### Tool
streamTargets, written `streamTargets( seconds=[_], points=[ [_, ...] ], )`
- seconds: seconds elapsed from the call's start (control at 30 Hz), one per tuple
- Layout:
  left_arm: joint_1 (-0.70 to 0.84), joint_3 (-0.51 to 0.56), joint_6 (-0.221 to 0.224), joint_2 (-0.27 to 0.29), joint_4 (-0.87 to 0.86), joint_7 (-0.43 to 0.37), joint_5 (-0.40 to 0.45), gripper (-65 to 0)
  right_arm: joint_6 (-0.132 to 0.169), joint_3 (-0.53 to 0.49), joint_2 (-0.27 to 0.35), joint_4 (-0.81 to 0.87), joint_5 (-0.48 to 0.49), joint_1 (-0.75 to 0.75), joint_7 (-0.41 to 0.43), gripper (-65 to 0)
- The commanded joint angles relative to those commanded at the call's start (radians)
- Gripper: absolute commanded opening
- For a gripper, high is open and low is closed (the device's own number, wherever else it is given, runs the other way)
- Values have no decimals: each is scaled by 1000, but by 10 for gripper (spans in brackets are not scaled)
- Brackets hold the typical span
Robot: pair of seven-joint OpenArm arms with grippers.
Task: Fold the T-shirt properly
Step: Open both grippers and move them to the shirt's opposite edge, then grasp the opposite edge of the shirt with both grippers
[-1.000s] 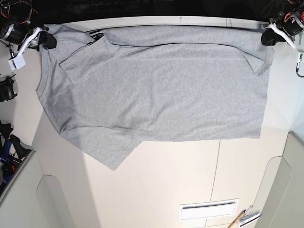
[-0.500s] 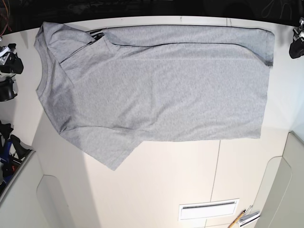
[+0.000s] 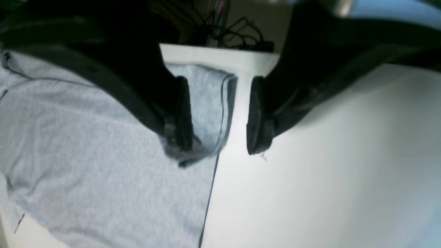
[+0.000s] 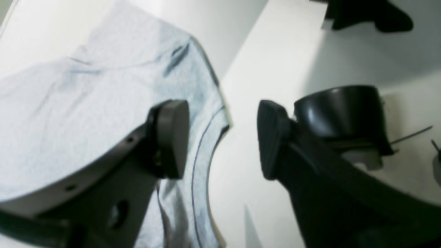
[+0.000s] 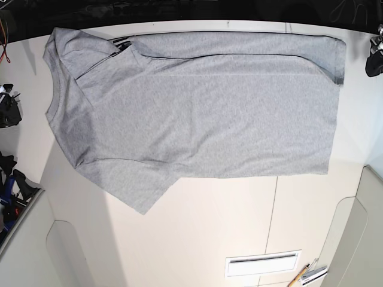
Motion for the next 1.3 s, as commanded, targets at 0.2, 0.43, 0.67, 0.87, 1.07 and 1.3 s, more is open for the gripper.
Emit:
streamTargets(
  seconds=[0.2,0.43,0.67,0.87,1.07,1.3],
  points=[
    [-51,0,0,-17,0,-5,1,-289,-8,0,-2,-40,-37,94,27,-335],
    [-158,58,0,-40,-12,-77,98,-288,-7,-53,-2,-241,-61,289,57,-335],
    [-358,257,0,-99,-179,-169,257,-225,-8,-256,-3,-544,-231,491,265,-335],
    [-549,363,0,-105,-417,-194,295,-225,-8,-399,-5,-776,-367,626,411,-335],
    [-702,422,0,-105,-624,-240,362,-225,-18,-452,-5,-953,-430,672,529,-221],
    [-816,465,0,-108,-764,-322,451,-225,-18,-451,-5,-999,-441,666,534,-222]
  ],
)
